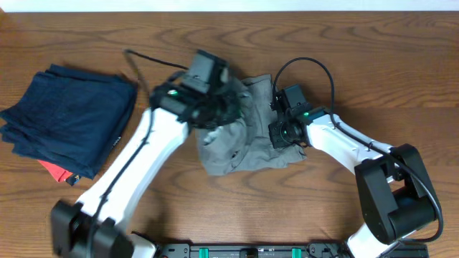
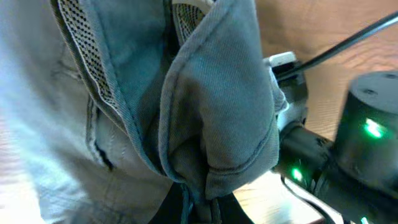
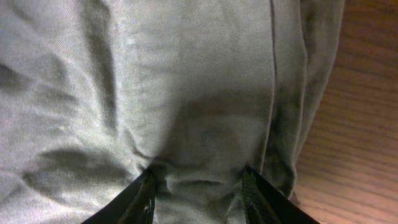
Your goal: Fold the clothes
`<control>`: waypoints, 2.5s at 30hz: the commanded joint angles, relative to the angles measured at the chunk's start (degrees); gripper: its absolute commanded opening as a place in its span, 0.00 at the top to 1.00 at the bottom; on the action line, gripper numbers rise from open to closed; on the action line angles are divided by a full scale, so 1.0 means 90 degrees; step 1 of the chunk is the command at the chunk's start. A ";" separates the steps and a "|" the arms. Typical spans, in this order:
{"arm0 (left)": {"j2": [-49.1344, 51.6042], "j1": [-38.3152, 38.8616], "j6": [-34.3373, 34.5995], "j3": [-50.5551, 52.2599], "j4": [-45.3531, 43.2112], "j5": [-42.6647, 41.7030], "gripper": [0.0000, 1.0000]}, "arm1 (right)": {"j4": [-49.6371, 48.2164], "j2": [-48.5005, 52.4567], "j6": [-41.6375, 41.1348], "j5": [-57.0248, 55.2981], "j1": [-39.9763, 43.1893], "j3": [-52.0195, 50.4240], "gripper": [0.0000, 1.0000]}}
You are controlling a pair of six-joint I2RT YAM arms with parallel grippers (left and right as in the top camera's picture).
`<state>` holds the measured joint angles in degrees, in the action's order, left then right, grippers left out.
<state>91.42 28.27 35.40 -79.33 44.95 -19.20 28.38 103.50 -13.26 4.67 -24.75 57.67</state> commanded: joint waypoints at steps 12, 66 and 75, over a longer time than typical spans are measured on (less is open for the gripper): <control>0.0282 -0.0274 -0.0539 -0.0141 -0.1851 0.0109 0.37 | 0.1214 -0.1268 -0.0852 -0.1042 0.1088 0.0503 0.50; 0.2732 -0.0197 -0.1027 -0.0051 0.0901 0.0386 0.59 | 0.0559 -0.0661 -0.0459 -0.2968 0.1307 0.0760 0.47; 0.1365 -0.0209 -0.1409 -0.0134 -0.0102 0.1438 0.33 | 0.0712 -0.1967 0.0136 -0.2419 0.1348 0.1083 0.29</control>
<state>109.19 26.57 24.53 -79.66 46.54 -9.89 33.63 88.92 -14.37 -18.57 -13.50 66.54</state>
